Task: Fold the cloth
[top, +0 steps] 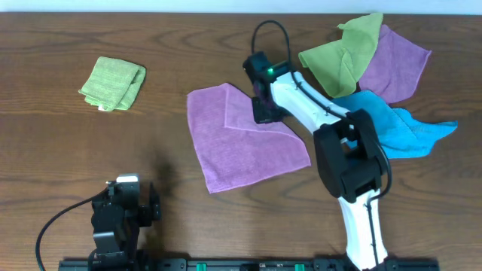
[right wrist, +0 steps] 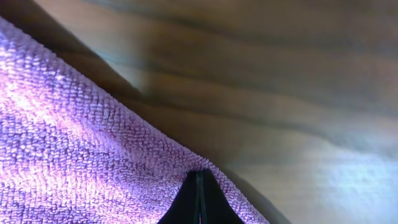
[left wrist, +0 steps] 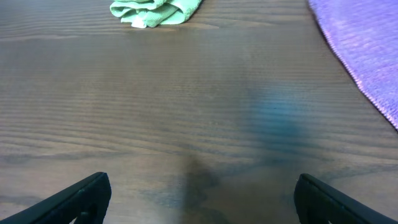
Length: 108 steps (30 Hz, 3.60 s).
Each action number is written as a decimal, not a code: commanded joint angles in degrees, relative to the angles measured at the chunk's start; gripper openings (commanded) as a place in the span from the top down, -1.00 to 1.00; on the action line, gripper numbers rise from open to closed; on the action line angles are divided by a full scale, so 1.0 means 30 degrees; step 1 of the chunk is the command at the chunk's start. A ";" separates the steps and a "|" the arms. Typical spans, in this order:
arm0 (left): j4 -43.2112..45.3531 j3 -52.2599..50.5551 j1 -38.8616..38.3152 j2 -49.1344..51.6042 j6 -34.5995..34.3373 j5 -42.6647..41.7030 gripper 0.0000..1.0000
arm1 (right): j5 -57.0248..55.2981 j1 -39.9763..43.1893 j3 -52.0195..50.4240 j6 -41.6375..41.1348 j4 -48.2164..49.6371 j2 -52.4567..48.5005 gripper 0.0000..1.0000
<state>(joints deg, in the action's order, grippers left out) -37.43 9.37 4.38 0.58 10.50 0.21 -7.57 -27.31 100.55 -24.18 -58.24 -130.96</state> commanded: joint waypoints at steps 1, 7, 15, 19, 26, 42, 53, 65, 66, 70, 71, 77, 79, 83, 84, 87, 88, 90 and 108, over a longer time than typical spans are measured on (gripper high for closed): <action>-0.0022 -0.0153 -0.0095 -0.0117 -0.0146 0.0066 -0.91 | 0.0240 0.0087 -0.0794 -0.1217 -0.0612 -0.0663 0.97; -0.0022 -0.0153 -0.0095 -0.0117 -0.0146 0.0066 -0.91 | 0.0168 -0.0036 -0.0765 -0.1224 -0.1086 0.2127 0.97; -0.0022 -0.0153 -0.0095 -0.0117 -0.0146 0.0066 -0.91 | 0.0175 -0.0146 -0.0765 0.0306 -0.2353 0.8320 0.28; -0.0022 -0.0153 -0.0095 -0.0117 -0.0146 0.0066 -0.91 | 0.0189 -0.0583 -0.0780 0.2178 -0.2215 1.0550 0.15; -0.0022 -0.0153 -0.0095 -0.0117 -0.0146 0.0066 -0.91 | 0.0335 -0.2710 -0.1311 0.6098 -0.0488 1.0112 0.39; -0.0022 -0.0153 -0.0095 -0.0117 -0.0146 0.0066 -0.91 | -0.0481 -0.4422 -0.1596 0.8874 0.4051 0.1829 0.36; -0.0022 -0.0153 -0.0095 -0.0117 -0.0146 0.0066 -0.91 | -0.0474 -0.4386 -0.1596 0.8874 0.5413 0.0925 0.37; -0.0022 -0.0153 -0.0095 -0.0117 -0.0146 0.0066 -0.91 | -0.0437 -0.4371 -0.1588 0.8867 0.5348 0.0066 0.87; -0.0022 -0.0153 -0.0095 -0.0117 -0.0146 0.0066 -0.91 | -0.0568 -0.4350 -0.1523 0.8859 0.5297 0.0073 0.92; -0.0022 -0.0153 -0.0095 -0.0117 -0.0146 0.0066 -0.91 | -0.1290 -0.4277 -0.0801 0.8794 0.4415 0.0080 0.97; -0.0022 -0.0153 -0.0095 -0.0117 -0.0146 0.0066 -0.91 | -0.1435 -0.4269 -0.0503 0.8794 0.4073 0.0080 0.91; -0.0022 -0.0153 -0.0095 -0.0117 -0.0146 0.0066 -0.91 | -0.1552 -0.4240 0.1268 0.8801 0.2630 0.0080 0.85; -0.0022 -0.0153 -0.0095 -0.0117 -0.0146 0.0066 -0.91 | -0.1552 -0.4240 0.1501 0.8801 0.2543 0.0080 0.97; -0.0022 -0.0153 -0.0095 -0.0117 -0.0146 0.0066 -0.91 | -0.1552 -0.4240 0.1523 0.8794 0.2528 0.0080 0.97; -0.0022 -0.0153 -0.0095 -0.0117 -0.0146 0.0066 -0.91 | -0.1559 -0.4240 0.1523 0.8801 0.2528 0.0080 0.98; -0.0022 -0.0153 -0.0095 -0.0117 -0.0146 0.0066 -0.91 | -0.1872 -0.4175 0.1523 0.8786 0.2535 0.0080 0.97; -0.0022 -0.0153 -0.0095 -0.0117 -0.0146 0.0066 -0.91 | -0.2208 -0.4109 0.1523 0.8779 0.2521 0.0080 0.97; -0.0022 -0.0153 -0.0095 -0.0117 -0.0146 0.0066 -0.91 | -0.3184 -0.3876 0.1523 0.8437 0.2470 0.0080 0.97; -0.0022 -0.0153 -0.0095 -0.0117 -0.0146 0.0066 -0.91 | -0.0678 0.3730 0.1712 0.6135 0.1013 0.0080 0.77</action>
<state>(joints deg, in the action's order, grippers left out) -37.41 9.37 4.38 0.58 10.50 0.21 -19.64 -16.71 104.29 -5.76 -54.46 -130.23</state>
